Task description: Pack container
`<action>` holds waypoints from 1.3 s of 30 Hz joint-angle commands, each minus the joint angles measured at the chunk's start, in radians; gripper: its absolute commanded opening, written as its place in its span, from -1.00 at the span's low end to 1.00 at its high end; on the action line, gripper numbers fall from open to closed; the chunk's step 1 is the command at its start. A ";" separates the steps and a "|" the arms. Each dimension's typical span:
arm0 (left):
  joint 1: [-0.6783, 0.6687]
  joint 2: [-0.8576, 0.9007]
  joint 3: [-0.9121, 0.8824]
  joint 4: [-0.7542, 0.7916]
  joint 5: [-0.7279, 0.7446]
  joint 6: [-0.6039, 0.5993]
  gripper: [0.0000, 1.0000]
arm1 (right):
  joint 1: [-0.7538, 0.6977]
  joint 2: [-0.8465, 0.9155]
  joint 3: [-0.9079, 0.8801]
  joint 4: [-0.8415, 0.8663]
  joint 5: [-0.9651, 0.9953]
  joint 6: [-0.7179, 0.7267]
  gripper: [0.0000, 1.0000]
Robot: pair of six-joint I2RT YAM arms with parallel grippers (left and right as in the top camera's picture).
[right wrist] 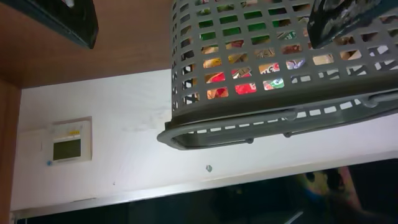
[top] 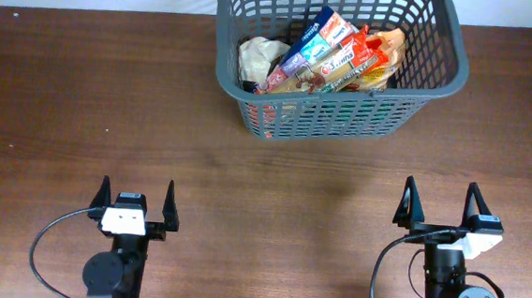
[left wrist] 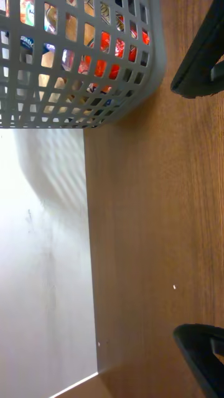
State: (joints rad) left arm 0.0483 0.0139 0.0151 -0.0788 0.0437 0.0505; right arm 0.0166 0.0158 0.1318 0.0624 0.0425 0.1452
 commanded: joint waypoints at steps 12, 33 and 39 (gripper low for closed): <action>0.006 -0.009 -0.006 -0.001 -0.011 -0.013 0.99 | 0.010 -0.013 -0.108 0.006 -0.006 -0.006 0.98; 0.006 -0.009 -0.006 -0.001 -0.011 -0.013 0.99 | 0.008 -0.013 -0.126 -0.142 -0.006 -0.040 0.98; 0.006 -0.009 -0.006 -0.001 -0.011 -0.013 0.99 | 0.008 -0.013 -0.126 -0.142 -0.006 -0.040 0.97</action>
State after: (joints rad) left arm 0.0483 0.0139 0.0151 -0.0784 0.0437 0.0479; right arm 0.0166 0.0147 0.0128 -0.0742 0.0418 0.1135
